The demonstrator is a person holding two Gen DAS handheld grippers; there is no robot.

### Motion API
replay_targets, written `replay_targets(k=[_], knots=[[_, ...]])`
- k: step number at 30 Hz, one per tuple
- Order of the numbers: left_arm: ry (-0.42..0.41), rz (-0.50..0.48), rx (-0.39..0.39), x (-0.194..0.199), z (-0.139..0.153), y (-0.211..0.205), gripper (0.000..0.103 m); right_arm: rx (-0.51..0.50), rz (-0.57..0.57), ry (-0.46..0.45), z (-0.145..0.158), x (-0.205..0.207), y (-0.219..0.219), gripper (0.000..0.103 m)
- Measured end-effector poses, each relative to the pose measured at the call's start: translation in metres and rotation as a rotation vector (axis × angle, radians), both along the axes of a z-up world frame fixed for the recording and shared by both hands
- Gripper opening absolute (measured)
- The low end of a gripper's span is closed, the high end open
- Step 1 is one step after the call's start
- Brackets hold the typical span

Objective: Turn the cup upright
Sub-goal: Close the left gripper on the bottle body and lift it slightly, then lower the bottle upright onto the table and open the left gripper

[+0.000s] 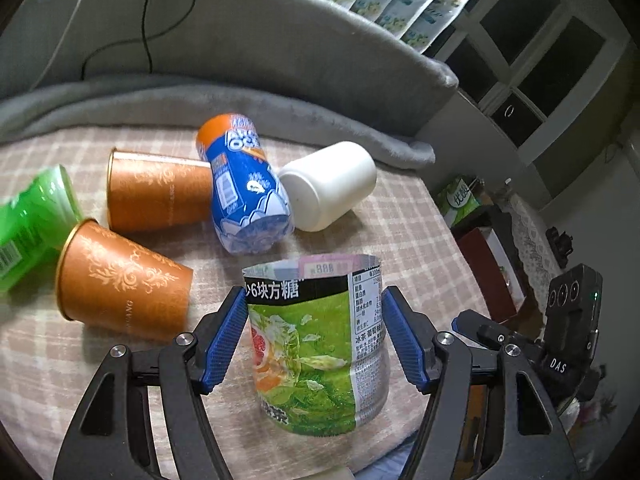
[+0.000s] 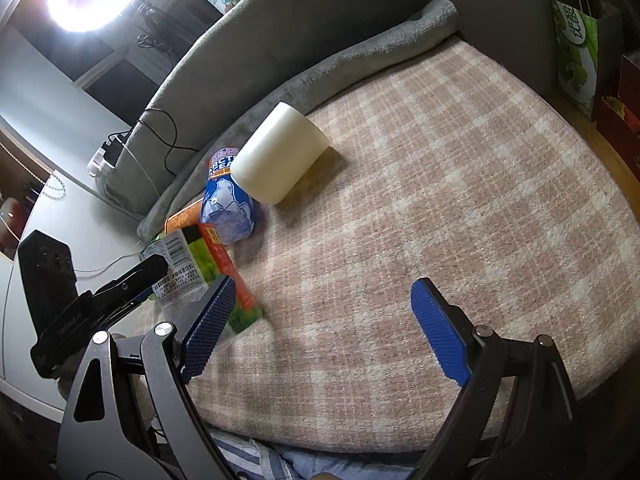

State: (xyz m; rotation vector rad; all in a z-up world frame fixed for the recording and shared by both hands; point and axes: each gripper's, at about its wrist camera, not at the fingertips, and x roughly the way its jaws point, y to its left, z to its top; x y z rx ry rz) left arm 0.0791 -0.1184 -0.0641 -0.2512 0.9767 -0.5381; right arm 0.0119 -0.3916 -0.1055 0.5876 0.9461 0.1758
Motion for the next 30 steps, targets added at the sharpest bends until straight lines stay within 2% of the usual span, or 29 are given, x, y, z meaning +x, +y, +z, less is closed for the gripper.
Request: replay_targets(k=[6,30], knots=[[-0.075,0.003,0.045,-0.008,0.008,-0.005,0.067,-0.001,-0.001,-0.001,0.001,-0.001,0.002,0.091],[-0.217,-0.021,0.184,-0.031,0.007,-0.025,0.067,-0.025,-0.012,-0.013,0.004,-0.005,0.001,0.091]])
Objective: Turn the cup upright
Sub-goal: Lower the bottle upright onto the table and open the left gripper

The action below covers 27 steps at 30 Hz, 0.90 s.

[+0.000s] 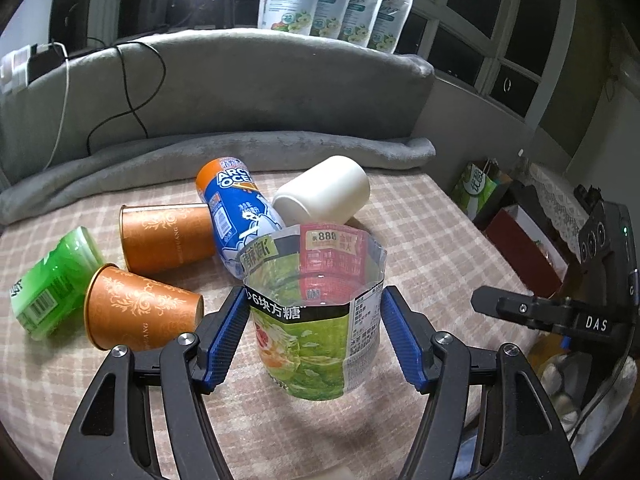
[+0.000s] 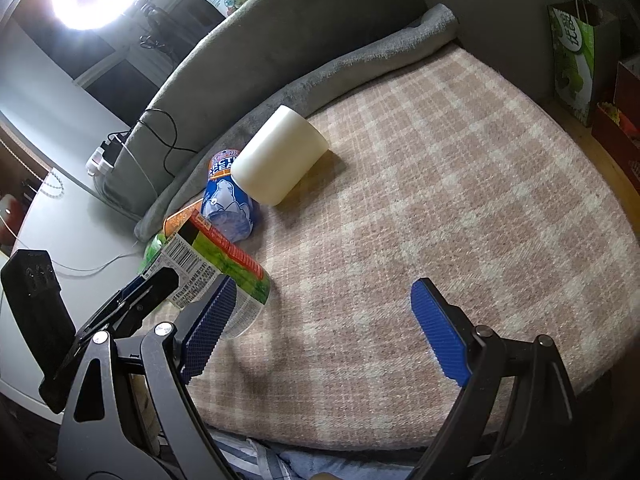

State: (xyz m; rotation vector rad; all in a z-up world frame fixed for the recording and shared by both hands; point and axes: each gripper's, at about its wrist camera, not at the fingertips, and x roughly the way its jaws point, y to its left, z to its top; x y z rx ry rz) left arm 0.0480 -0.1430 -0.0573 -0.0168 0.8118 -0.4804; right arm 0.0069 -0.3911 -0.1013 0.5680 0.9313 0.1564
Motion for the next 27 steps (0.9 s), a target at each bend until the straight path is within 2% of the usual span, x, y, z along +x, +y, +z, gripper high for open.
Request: replay_targets(k=[9,19,21,27], knots=[[0.021,-0.021,-0.014,-0.005,-0.002,0.002,0.068,-0.068,0.005,-0.026,0.008,-0.004,0.010,0.091],[0.036,-0.039,-0.035,-0.013,-0.003,0.006,0.069,-0.209,0.023,-0.078,0.021,-0.009,0.028,0.091],[0.050,-0.045,-0.044,-0.013,-0.003,0.007,0.072,-0.236,0.027,-0.089,0.024,-0.010,0.032,0.091],[0.060,-0.063,-0.044,-0.016,-0.004,0.008,0.073,-0.261,0.028,-0.107,0.028,-0.011,0.036,0.091]])
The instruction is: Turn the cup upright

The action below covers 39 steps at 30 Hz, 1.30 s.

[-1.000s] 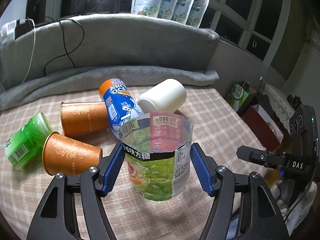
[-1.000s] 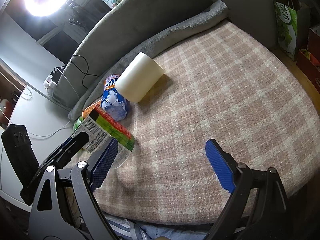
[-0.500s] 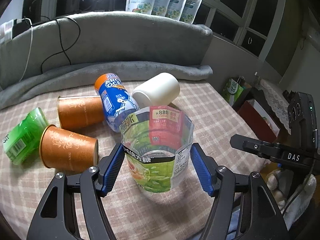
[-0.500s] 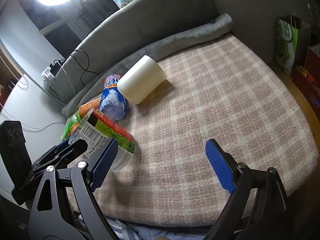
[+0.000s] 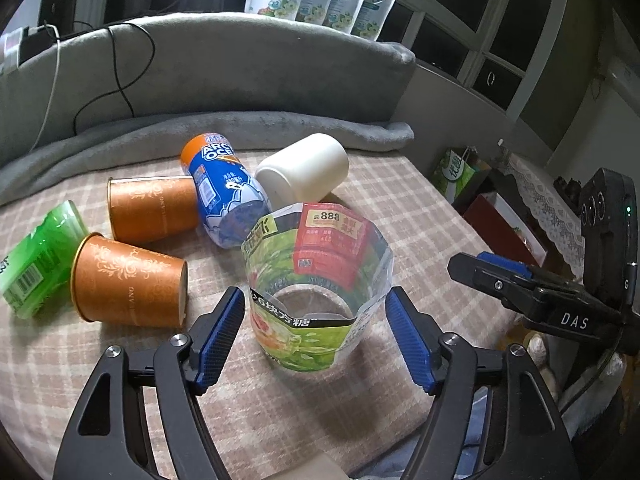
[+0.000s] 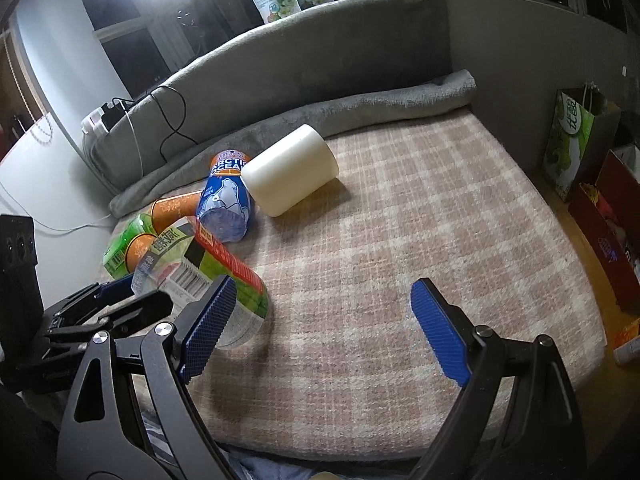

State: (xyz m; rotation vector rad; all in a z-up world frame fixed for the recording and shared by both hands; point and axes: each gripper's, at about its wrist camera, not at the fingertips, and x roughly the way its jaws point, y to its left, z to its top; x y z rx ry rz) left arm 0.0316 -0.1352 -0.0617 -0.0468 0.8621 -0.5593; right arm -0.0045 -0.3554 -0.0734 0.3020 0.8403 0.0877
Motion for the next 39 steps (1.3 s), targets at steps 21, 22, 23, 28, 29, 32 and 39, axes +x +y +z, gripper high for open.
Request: replay_targets(k=[21,22,23,28,29,32,39], knots=[[-0.166,0.100,0.016,-0.040,0.020,0.041,0.083,-0.253,-0.027,-0.181,0.032,-0.016,0.030,0.099],[-0.182,0.122,0.013,-0.041,0.023,0.045,0.083,-0.268,-0.027,-0.197,0.035,-0.017,0.033,0.099],[-0.198,0.143,0.009,-0.042,0.026,0.049,0.083,-0.281,-0.027,-0.213,0.037,-0.018,0.036,0.099],[-0.318,0.263,0.029,-0.050,0.039,0.067,0.083,-0.311,-0.034,-0.278,0.049,-0.026,0.045,0.103],[-0.340,0.282,0.039,-0.052,0.041,0.069,0.083,-0.316,-0.038,-0.289,0.050,-0.027,0.046,0.103],[-0.395,0.326,0.054,-0.059,0.046,0.074,0.083,-0.331,-0.055,-0.330,0.055,-0.032,0.050,0.103],[-0.438,0.379,0.039,-0.063,0.055,0.086,0.083,-0.344,-0.082,-0.390,0.063,-0.040,0.054,0.103]])
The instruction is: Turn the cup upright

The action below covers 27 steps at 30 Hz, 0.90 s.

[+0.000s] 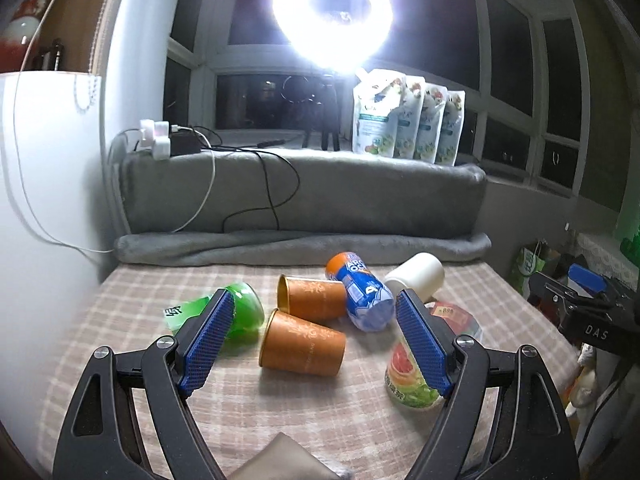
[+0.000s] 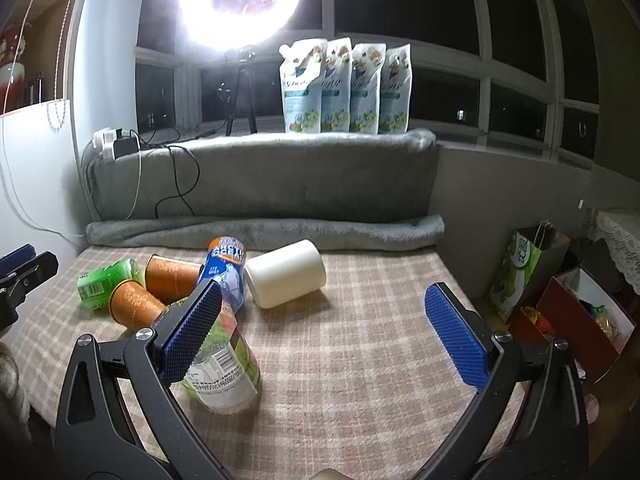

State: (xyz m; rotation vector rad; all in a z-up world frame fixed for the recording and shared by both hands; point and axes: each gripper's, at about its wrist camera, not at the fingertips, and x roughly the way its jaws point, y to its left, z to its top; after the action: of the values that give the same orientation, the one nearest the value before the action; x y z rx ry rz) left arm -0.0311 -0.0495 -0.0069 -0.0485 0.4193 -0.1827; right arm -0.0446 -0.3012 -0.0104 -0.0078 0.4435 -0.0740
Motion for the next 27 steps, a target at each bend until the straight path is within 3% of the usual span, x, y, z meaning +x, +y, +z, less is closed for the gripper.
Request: replay_targets(k=[27], knots=[[-0.021,0.001,-0.031,-0.010,0.007,0.007,0.084,-0.012,-0.023,-0.031,0.004,-0.005,0.002,0.103]])
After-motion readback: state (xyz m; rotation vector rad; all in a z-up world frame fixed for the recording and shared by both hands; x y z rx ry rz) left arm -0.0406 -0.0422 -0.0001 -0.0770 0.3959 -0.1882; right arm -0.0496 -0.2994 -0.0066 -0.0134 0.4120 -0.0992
